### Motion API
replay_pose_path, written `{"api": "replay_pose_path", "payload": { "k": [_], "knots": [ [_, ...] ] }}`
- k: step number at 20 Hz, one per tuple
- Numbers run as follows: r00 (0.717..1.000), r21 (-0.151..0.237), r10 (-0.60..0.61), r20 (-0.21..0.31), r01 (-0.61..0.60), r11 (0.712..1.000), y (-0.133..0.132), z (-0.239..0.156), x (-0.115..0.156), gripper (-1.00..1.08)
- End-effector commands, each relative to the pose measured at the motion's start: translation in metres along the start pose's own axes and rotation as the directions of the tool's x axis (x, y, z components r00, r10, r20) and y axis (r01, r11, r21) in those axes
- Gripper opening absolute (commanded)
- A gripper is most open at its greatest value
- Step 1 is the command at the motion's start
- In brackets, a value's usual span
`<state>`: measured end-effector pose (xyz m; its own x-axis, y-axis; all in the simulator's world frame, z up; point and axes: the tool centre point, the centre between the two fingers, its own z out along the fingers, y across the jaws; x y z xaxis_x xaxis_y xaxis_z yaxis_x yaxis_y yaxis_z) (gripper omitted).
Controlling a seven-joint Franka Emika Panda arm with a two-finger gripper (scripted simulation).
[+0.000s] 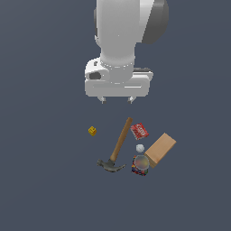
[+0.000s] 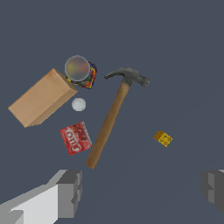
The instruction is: Pick up a designated object from a clutter of objects.
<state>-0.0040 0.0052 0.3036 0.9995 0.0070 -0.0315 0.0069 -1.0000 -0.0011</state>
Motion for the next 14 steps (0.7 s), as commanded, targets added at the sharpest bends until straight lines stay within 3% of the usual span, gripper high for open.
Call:
{"api": "replay_pose_path", "payload": {
  "k": [1,14],
  "knots": [
    [1.000,0.000,-0.003,0.000,0.003,1.000,0.000,-0.002,0.000,1.00],
    [0.998,-0.014,-0.062,-0.005,0.062,0.998,-0.022,0.045,0.006,1.00]
  ]
}}
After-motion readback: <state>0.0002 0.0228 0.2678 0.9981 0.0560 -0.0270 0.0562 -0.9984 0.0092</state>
